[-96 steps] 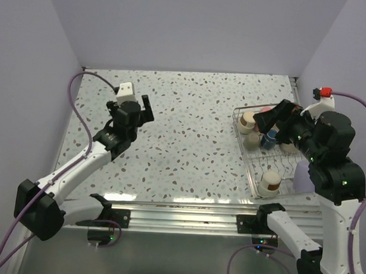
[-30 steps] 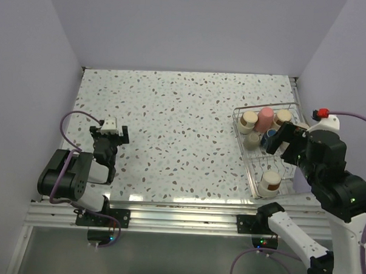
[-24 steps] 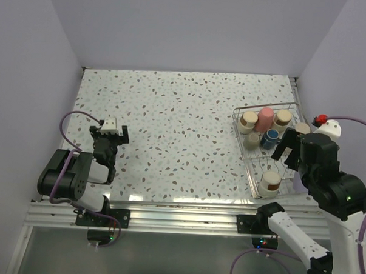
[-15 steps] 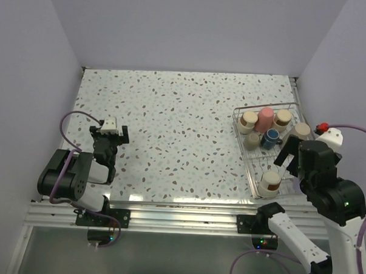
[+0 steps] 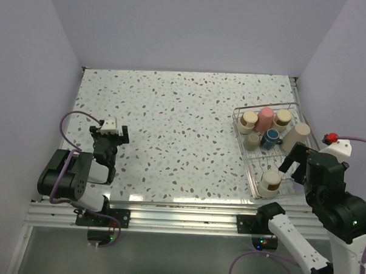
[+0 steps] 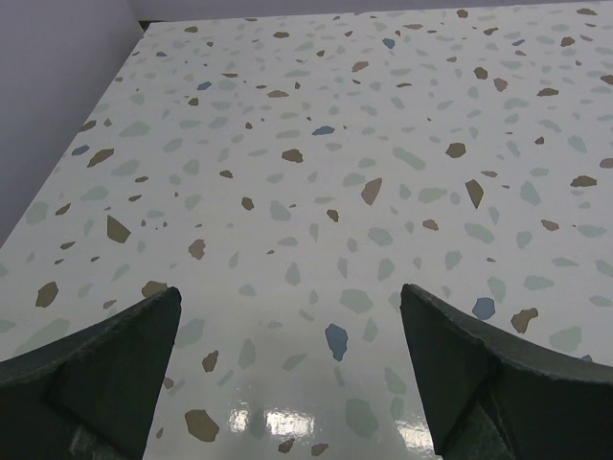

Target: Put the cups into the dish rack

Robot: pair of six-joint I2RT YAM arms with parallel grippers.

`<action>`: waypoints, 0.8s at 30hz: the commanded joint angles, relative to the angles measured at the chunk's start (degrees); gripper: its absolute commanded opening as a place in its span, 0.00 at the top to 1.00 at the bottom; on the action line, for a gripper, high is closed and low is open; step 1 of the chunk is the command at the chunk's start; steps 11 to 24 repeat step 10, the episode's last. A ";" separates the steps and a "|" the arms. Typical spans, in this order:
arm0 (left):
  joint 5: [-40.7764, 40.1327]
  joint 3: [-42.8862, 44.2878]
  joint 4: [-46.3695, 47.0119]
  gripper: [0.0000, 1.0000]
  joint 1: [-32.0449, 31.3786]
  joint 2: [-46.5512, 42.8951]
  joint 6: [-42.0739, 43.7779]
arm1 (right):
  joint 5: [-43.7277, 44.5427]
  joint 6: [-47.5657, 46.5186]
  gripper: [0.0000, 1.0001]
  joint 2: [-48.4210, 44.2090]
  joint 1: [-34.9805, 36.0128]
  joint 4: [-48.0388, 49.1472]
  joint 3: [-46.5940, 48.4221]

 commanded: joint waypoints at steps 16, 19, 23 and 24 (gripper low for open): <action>0.32 0.37 5.47 0.00 0.30 -0.15 -0.47 | -3.03 -3.99 0.02 -6.64 0.03 0.48 -0.71; 0.32 0.37 5.47 0.00 0.30 -0.15 -0.47 | -3.03 -3.99 0.02 -6.64 0.03 0.48 -0.71; 0.32 0.37 5.47 0.00 0.30 -0.15 -0.47 | -3.03 -3.99 0.02 -6.64 0.03 0.48 -0.71; 0.32 0.37 5.47 0.00 0.30 -0.15 -0.47 | -3.03 -3.99 0.02 -6.64 0.03 0.48 -0.71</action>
